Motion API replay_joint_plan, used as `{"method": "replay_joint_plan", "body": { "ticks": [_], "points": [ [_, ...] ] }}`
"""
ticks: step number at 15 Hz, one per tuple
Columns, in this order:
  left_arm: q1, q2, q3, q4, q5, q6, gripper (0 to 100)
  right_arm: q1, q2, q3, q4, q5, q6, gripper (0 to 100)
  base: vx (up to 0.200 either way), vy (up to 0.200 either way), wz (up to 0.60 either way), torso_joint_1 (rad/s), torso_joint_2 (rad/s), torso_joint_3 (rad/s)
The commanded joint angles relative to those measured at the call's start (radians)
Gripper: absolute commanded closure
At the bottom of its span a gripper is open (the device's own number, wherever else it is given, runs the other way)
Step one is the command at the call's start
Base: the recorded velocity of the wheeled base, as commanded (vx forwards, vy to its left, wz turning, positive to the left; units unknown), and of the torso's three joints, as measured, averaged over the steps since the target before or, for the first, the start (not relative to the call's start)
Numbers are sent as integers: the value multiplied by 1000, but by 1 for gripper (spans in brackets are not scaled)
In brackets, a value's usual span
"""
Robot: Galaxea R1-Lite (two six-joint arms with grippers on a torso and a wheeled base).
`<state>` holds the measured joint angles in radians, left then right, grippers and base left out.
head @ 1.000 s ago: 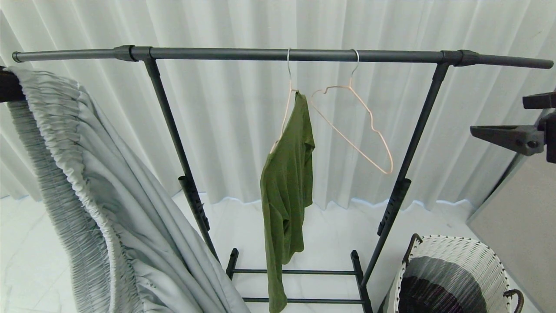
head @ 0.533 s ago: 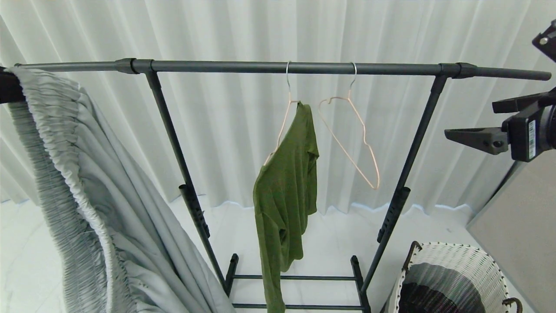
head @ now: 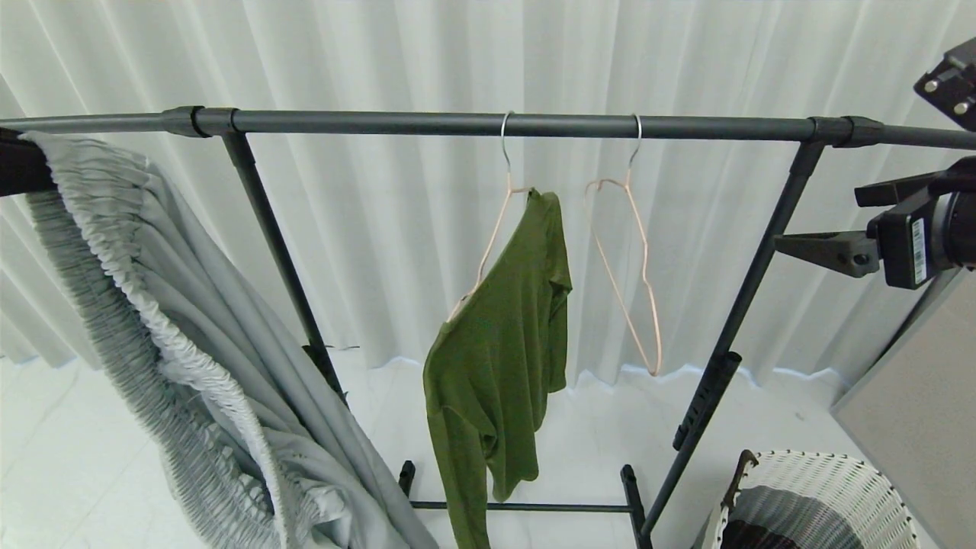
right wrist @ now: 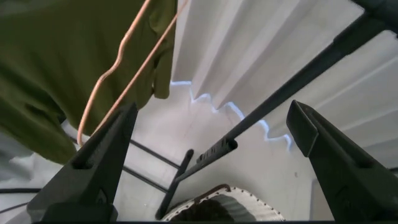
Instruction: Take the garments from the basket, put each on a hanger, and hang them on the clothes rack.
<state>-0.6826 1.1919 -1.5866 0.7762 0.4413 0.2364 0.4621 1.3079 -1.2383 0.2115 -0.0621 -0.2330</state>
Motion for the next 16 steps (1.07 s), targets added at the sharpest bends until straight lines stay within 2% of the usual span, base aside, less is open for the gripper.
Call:
{"method": "replay_joint_plan", "body": {
  "ticks": [1, 2, 6, 10, 12, 16],
  "points": [
    [0, 2, -1, 0, 1, 0, 100, 1, 1, 0, 0, 1, 0, 0, 0, 0, 0, 0, 0, 0],
    [0, 2, 0, 0, 1, 0, 100, 1, 2, 0, 0, -1, -2, 0, 0, 0, 0, 0, 0, 0],
    [0, 3, 0, 0, 1, 0, 100, 1, 4, 0, 0, -1, 0, 0, 0, 200, 0, 0, 2, 2],
    [0, 5, 0, 0, 1, 0, 100, 1, 16, 0, 0, 1, 4, 0, 0, 0, 0, 0, 0, 0],
    [0, 5, 2, 0, 1, 0, 100, 20, 37, -3, -7, 1, 41, 0, 0, 0, 0, 0, 0, 0],
    [0, 3, 2, 0, 1, 0, 100, 130, 116, -64, -9, -24, 167, 0, 0, 0, 0, 0, 0, 0]
  ]
}}
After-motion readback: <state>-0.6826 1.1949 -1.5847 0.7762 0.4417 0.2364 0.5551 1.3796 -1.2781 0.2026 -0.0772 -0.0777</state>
